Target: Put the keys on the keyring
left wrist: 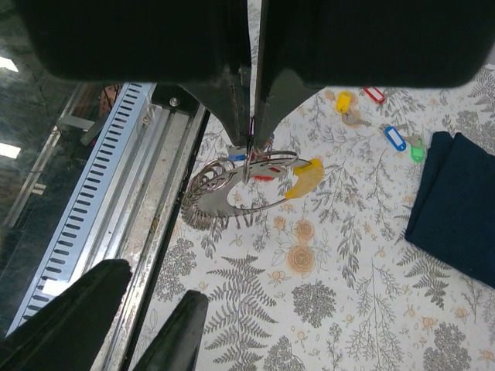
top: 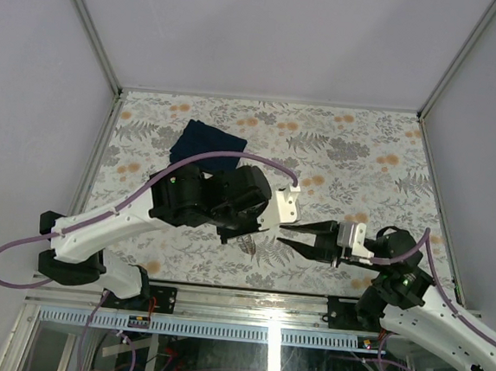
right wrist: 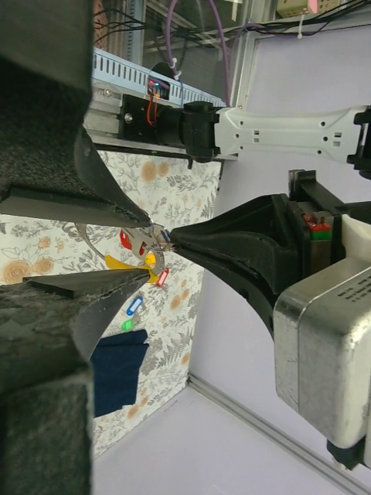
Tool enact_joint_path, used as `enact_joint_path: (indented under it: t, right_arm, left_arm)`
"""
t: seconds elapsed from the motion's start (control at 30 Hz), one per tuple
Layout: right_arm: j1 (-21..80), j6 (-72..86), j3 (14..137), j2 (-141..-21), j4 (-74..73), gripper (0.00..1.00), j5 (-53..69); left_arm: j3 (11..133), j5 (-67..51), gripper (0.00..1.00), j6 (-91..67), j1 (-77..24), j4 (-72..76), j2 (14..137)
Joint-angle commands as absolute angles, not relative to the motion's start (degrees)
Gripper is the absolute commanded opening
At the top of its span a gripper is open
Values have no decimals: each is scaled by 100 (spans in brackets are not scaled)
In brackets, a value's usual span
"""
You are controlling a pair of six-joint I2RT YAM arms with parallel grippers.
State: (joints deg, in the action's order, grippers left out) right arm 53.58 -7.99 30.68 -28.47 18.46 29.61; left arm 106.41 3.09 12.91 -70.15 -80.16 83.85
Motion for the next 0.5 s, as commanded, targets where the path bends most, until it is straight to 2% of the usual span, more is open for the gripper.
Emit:
enact_joint_path:
  t: [0.0, 0.13, 0.47]
  right_arm:
    - [5362, -763, 3014, -3059, 2397, 35, 3126]
    - [5365, -694, 2979, -3439, 2889, 41, 3381]
    - [5361, -113, 2734, -4126, 4457, 39, 3572]
  left_arm:
    - [10930, 323, 0, 1337, -7060, -8192, 8415]
    - [10982, 206, 0, 1365, -7057, -8178, 8461]
    - [11044, -108, 0, 1458, -7052, -8147, 8444]
